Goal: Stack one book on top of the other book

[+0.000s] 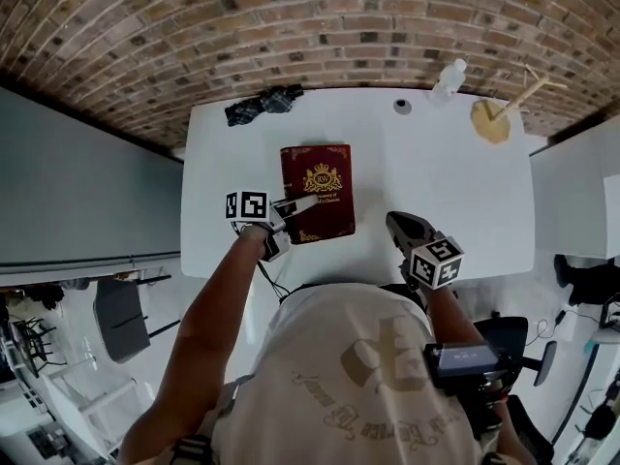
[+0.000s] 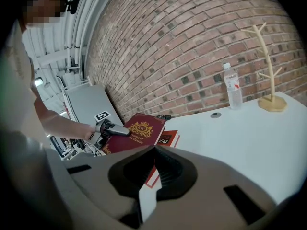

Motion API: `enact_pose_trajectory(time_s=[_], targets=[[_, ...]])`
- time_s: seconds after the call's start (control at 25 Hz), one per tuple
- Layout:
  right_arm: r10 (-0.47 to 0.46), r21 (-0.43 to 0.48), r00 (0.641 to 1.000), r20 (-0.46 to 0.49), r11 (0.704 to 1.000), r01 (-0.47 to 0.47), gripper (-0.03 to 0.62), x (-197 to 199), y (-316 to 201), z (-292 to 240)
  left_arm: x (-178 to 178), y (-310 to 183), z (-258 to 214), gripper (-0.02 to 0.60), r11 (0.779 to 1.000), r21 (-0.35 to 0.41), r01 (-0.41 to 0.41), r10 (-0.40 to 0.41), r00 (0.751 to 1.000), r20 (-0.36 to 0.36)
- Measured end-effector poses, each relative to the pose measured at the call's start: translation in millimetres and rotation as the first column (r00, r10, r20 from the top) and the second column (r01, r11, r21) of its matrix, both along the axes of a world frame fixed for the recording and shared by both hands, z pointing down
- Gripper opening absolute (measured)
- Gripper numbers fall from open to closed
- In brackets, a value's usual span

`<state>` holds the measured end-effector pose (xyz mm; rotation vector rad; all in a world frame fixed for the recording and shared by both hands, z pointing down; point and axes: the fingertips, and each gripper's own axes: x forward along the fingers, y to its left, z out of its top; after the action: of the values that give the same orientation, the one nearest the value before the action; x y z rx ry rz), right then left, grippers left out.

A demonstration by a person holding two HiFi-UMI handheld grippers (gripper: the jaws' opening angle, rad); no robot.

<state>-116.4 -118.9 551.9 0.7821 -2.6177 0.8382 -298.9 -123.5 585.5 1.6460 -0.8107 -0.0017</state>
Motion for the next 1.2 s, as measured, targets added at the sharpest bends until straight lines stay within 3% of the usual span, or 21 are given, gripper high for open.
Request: enact_pose_trajectory(time_s=[0.24, 0.44, 0.8, 1.2], targets=[[0.033, 0.001, 0.999, -0.022, 0.999, -0.033, 0.021, -1, 6, 0, 4, -13, 11, 0.235, 0.998, -0.025, -0.057, 0.055, 0.997, -0.045], [0.05, -0.009, 0.998, -0.035, 0.999, -0.051, 0.021, -5, 11, 2, 6, -11, 25, 0.235, 0.992, -0.06, -0.108, 0.106, 0.994, -0.041], [0.065, -0.024, 0.996, -0.055, 0.998, -0.066, 0.021, -13, 17, 7, 8, -16, 34, 0.235, 0.993, -0.08, -0.086, 0.078, 0.991, -0.106], [0.065, -0.041, 0.996, -0.066, 0.997, -0.067, 0.021, -15, 16, 11, 1, -13, 46, 0.241, 0.991, -0.118, -0.057, 0.058, 0.998, 0.001]])
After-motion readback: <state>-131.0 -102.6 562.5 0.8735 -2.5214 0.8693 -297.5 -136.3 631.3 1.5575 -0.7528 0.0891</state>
